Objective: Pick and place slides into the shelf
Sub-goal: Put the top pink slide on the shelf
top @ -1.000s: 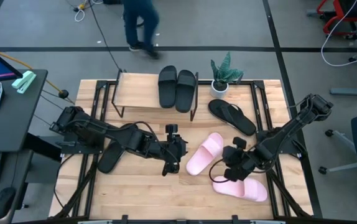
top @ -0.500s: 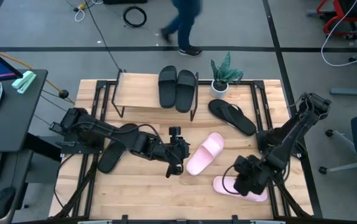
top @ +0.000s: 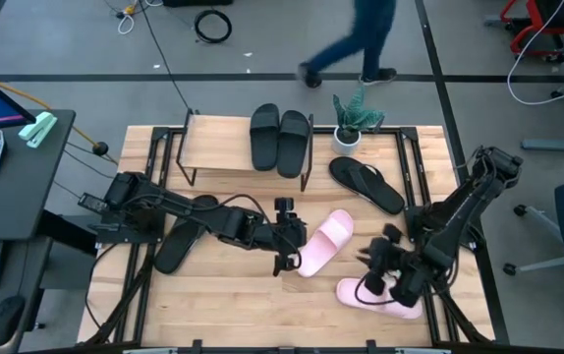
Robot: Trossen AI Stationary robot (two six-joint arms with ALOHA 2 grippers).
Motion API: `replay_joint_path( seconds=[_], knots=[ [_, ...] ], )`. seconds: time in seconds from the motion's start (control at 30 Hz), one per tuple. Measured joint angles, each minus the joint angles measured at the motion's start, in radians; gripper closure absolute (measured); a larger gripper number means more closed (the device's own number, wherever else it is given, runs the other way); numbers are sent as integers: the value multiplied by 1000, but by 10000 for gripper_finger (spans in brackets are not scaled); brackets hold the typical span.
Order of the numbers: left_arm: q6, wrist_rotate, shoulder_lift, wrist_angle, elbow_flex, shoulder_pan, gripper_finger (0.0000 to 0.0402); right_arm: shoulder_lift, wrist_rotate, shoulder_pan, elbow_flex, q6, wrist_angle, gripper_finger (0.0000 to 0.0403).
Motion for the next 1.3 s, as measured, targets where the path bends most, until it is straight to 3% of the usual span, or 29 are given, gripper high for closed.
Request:
replay_joint_path(
  seconds=[0.13,0.3,0.4,0.67,1.3],
  knots=[
    [0,1,-2,58,0,-5,228,6,4,-108,0,-405,221,307],
    [73,-5,-18,91,2,-12,232,77,-89,-265,0,-626,488,307],
    [82,-28,-24,116,2,-11,232,143,-159,-333,1,-725,500,306],
    [85,-53,-55,109,2,-11,229,218,-128,-391,1,-739,373,306],
    [103,-53,-55,105,2,-8,229,233,-15,-440,0,-614,49,306]
  ],
)
